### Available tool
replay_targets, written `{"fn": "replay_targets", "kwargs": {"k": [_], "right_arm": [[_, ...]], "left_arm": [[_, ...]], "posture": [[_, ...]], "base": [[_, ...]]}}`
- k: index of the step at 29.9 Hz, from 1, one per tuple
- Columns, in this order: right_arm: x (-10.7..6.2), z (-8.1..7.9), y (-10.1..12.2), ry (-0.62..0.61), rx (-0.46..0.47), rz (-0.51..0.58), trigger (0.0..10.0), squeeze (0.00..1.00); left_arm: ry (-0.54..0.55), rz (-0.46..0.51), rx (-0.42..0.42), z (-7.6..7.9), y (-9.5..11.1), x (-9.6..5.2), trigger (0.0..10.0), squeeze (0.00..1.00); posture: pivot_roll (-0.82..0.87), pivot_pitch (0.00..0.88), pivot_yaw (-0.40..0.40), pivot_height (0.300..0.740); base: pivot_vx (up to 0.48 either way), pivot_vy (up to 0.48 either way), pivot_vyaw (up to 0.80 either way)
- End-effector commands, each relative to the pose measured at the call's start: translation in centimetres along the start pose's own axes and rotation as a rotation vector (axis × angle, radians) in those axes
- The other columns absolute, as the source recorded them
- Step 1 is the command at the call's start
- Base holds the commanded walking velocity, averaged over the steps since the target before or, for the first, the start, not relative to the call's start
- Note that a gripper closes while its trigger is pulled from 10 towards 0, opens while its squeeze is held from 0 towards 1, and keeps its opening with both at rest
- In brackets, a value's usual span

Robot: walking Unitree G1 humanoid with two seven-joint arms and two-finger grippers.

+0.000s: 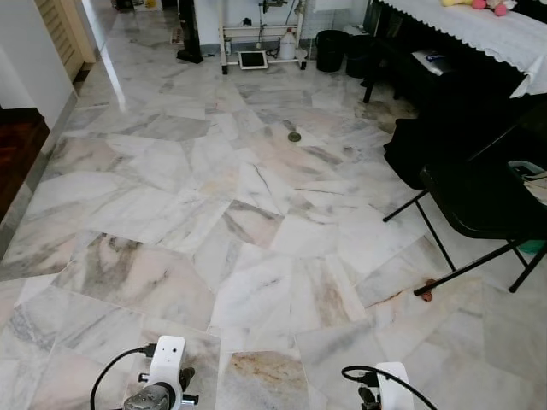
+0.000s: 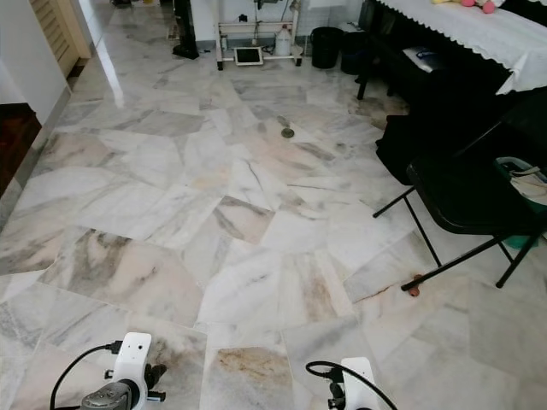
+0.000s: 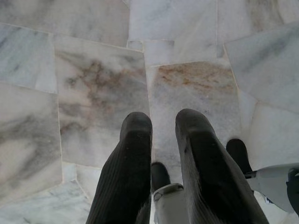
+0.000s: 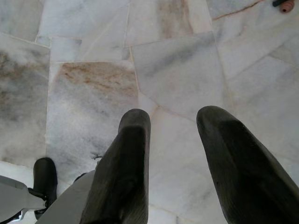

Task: Setting the table

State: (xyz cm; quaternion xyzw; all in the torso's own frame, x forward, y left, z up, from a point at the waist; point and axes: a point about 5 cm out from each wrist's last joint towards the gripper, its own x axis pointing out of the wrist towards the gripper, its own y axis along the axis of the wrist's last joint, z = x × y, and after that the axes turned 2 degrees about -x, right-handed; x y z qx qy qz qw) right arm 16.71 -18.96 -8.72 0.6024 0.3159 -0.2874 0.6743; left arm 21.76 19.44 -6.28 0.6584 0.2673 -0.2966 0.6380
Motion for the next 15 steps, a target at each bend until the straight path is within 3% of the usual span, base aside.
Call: {"fn": "replay_targets", "kwargs": {"k": [1,5,12,15], "right_arm": [[-0.08,-0.03,-0.30,0.005,-0.005,-0.010,10.0,0.00],[-0.09,-0.10,-0.40,0.004,0.014,-0.015,10.0,0.00],[-0.07,-0.26,-0.38,0.005,0.016,-0.015,10.0,0.00],[-0.04,-0.41,-0.35,0.002,0.016,-0.015,10.0,0.00]], "left_arm": [[-0.001,0.002,-0.001,0.02,-0.06,-0.02,10.0,0.00],[-0.011,0.012,0.010,0.08,0.10,0.00,10.0,0.00],[-0.003,0.008,-0.014,0.04,0.07,0.01,10.0,0.00],[-0.012,0.009,0.034,0.11,0.15,0.02,10.0,0.00]], "posture": [[0.06,0.000,-0.020,0.740],[0.06,0.000,-0.021,0.740],[0.06,0.000,-0.022,0.740],[0.06,0.000,-0.022,0.740]], "base": [[0.000,0.000,-0.63],[0.000,0.000,-0.62],[0.000,-0.441,-0.62],[0.000,-0.265,-0.62]]}}
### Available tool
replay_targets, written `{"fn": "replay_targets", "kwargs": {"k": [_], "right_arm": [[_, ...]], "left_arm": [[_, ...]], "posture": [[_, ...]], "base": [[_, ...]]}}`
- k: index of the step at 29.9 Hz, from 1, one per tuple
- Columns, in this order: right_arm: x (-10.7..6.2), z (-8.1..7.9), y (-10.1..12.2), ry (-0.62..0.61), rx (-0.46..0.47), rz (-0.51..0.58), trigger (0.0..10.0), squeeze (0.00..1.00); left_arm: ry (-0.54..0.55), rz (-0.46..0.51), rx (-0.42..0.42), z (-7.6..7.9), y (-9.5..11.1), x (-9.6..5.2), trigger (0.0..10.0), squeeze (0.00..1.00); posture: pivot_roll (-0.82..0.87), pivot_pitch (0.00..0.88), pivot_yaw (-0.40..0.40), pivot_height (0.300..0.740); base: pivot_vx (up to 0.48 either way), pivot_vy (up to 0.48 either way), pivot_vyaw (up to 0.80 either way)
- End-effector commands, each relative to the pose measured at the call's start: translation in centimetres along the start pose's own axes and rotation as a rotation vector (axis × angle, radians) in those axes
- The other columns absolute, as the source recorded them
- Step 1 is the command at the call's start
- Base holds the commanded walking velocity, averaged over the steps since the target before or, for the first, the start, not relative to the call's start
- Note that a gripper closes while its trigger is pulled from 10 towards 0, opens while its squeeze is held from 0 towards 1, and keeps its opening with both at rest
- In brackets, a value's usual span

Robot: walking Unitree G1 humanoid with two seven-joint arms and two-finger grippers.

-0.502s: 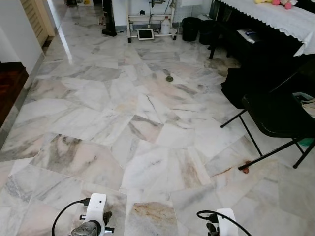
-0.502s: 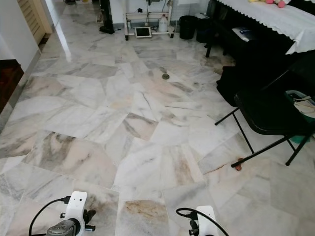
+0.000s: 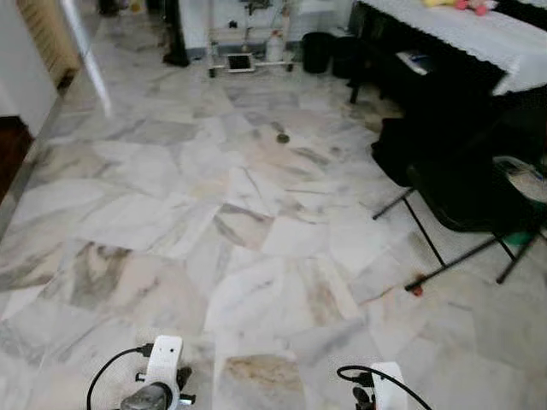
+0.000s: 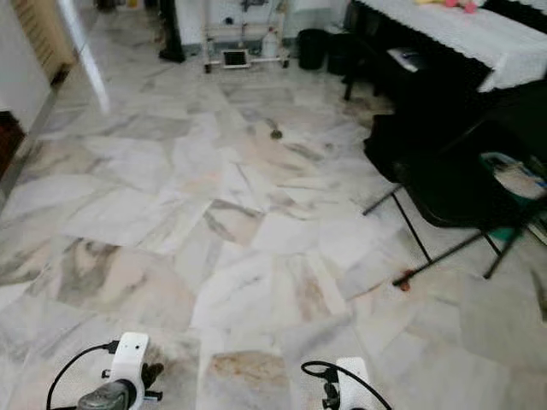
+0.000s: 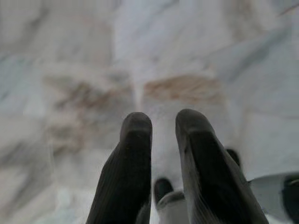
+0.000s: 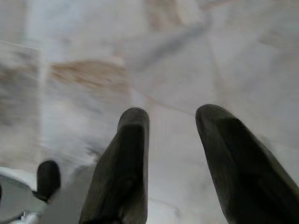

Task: Setting the table

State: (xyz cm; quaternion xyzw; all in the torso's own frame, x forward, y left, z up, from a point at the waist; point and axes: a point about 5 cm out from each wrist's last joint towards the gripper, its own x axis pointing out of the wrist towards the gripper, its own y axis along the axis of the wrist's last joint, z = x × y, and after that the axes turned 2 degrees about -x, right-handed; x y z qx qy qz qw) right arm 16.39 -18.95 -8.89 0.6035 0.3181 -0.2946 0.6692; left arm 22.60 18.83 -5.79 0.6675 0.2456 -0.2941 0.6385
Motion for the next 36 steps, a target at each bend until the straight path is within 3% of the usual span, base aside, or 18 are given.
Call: {"fn": "replay_targets", "kwargs": {"k": [1,20,36], "right_arm": [[0.04,-0.39,0.00,0.003,0.006,-0.001,10.0,0.00],[-0.05,-0.16,-0.54,-0.031,0.032,-0.037,10.0,0.00],[-0.10,-0.04,-0.78,-0.039,0.029,-0.052,10.0,0.00]], "left_arm": [[0.007,-0.028,0.011,-0.43,-0.82,-0.26,10.0,0.00],[0.027,-0.007,-0.016,-1.06,-0.39,-0.27,10.0,0.00],[0.017,-0.007,0.010,-0.86,-0.33,-0.23,10.0,0.00]], "posture": [[0.06,0.000,-0.022,0.740],[0.06,0.000,-0.022,0.740],[0.06,0.000,-0.028,0.740]], "base": [[0.000,-0.480,-0.61],[0.000,-0.025,-0.61],[0.000,0.000,-0.60]]}}
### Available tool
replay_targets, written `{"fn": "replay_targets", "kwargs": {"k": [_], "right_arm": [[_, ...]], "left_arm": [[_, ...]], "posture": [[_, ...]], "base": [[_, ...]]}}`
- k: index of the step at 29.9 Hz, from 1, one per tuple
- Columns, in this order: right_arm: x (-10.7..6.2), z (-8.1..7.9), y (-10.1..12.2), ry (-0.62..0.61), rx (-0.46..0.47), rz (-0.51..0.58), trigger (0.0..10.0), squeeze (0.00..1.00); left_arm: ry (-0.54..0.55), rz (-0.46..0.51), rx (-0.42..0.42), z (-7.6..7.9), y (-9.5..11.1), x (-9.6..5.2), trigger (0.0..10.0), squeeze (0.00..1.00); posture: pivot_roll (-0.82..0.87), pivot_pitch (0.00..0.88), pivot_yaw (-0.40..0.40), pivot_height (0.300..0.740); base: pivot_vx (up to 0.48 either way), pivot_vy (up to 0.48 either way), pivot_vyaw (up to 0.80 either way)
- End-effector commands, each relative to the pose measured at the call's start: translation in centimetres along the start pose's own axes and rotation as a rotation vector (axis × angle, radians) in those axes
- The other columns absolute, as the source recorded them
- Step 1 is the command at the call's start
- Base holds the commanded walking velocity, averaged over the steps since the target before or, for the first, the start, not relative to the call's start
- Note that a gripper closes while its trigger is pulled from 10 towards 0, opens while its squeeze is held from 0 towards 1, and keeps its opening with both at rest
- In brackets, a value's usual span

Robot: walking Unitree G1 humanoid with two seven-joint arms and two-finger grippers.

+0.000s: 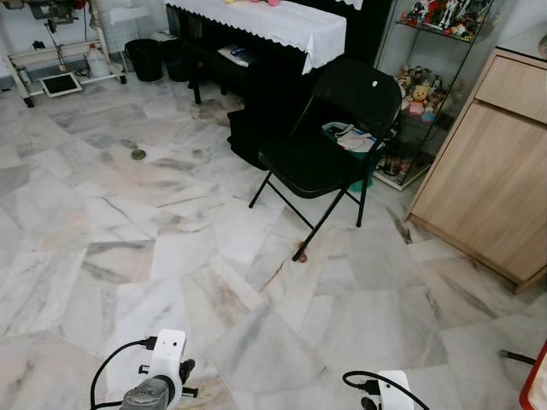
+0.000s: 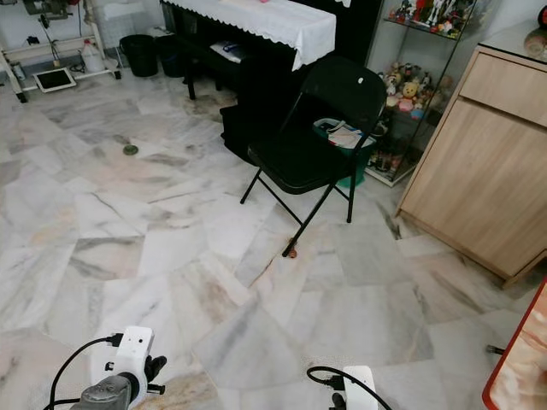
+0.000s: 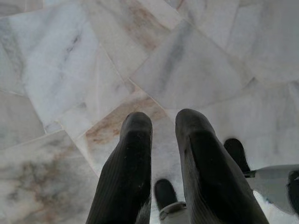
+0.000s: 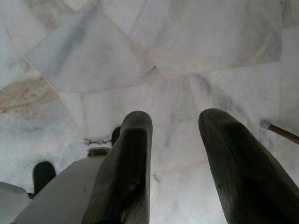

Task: Setting the table

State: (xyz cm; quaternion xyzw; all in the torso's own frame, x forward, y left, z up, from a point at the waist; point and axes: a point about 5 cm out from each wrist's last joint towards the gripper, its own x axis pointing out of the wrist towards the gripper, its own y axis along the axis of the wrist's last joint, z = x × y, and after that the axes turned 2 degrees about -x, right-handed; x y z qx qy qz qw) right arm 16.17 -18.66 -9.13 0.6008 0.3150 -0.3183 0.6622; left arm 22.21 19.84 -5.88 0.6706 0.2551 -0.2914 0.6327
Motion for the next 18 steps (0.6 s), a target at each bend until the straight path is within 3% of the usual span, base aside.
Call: {"fn": "replay_targets", "kwargs": {"k": [1,18], "right_arm": [[-0.11,0.31,-0.46,-0.010,0.008,-0.018,10.0,0.00],[-0.18,0.45,-0.76,-0.012,0.014,-0.033,10.0,0.00]], "left_arm": [[-0.003,0.002,0.008,0.11,0.05,0.03,10.0,0.00],[0.003,-0.007,-0.001,0.16,-0.36,-0.06,10.0,0.00]], "posture": [[0.06,0.000,-0.028,0.740],[0.06,0.000,-0.029,0.740]], "base": [[0.000,0.000,-0.59],[0.000,0.000,-0.60]]}}
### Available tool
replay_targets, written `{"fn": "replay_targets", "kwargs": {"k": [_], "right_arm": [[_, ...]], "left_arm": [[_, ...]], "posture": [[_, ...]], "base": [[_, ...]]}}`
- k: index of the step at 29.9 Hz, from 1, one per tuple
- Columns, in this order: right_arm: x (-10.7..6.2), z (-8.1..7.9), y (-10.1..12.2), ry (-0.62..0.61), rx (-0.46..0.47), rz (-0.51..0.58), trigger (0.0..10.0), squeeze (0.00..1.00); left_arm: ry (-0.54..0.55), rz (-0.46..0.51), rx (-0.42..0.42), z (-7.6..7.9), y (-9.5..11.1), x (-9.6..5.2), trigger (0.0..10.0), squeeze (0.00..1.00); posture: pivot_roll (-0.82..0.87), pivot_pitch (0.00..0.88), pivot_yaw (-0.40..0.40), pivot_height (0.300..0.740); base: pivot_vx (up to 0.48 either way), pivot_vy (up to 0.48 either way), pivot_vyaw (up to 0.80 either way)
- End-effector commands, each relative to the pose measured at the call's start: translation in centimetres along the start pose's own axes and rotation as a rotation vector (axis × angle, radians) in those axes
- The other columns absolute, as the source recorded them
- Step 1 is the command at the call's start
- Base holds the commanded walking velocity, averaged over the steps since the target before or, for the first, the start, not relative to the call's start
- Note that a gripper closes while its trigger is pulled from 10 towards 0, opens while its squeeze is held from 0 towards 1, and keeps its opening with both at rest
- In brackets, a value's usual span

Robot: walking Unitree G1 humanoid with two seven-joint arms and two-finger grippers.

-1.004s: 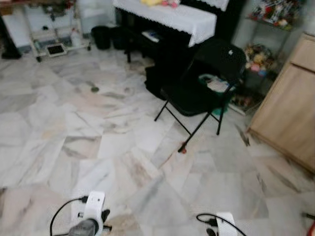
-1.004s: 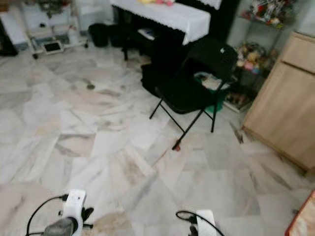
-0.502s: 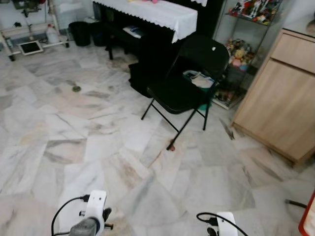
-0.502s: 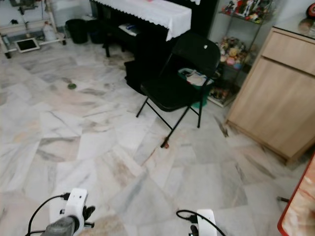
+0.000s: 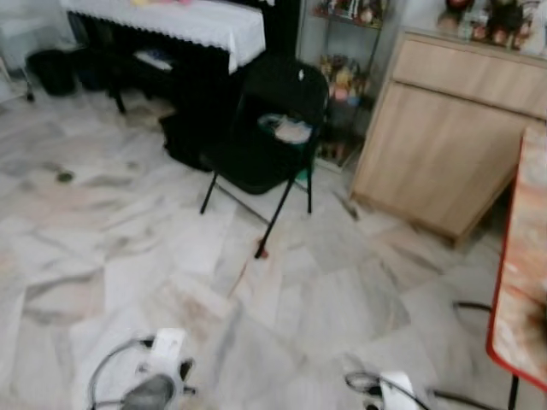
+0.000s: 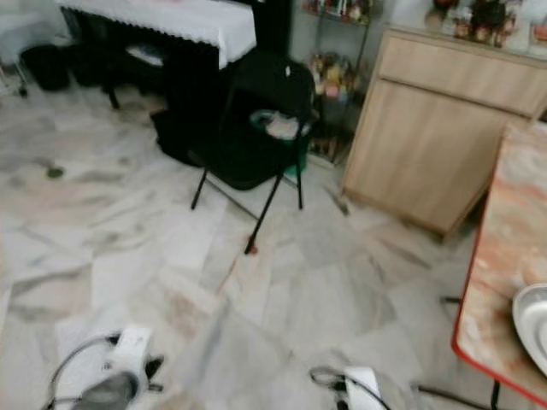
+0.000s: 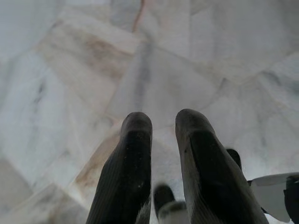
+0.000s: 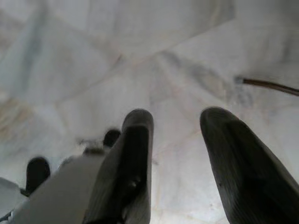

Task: Setting the table

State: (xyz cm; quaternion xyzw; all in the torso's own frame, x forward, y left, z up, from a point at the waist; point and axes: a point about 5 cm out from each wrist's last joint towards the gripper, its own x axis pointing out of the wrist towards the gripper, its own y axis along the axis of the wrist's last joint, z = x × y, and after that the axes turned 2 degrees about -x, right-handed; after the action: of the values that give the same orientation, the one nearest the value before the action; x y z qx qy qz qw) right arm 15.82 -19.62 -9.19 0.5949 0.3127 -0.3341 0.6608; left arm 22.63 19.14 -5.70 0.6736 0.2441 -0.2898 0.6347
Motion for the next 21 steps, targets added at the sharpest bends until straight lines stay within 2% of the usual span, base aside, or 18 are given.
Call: {"fn": "replay_targets", "kwargs": {"k": [1,21], "right_arm": [[-0.08,-0.47,-0.42,0.013,0.009,-0.012,10.0,0.00],[-0.09,-0.70,-0.52,0.016,0.014,-0.015,10.0,0.00]], "left_arm": [[0.014,-0.027,-0.008,-0.48,-0.84,-0.27,10.0,0.00],[0.001,-0.031,-0.004,-0.18,-1.05,-0.28,10.0,0.00]], "posture": [[0.06,0.000,-0.029,0.740],[0.06,0.000,-0.029,0.740]], "base": [[0.000,0.000,-0.59],[0.000,0.000,-0.59]]}}
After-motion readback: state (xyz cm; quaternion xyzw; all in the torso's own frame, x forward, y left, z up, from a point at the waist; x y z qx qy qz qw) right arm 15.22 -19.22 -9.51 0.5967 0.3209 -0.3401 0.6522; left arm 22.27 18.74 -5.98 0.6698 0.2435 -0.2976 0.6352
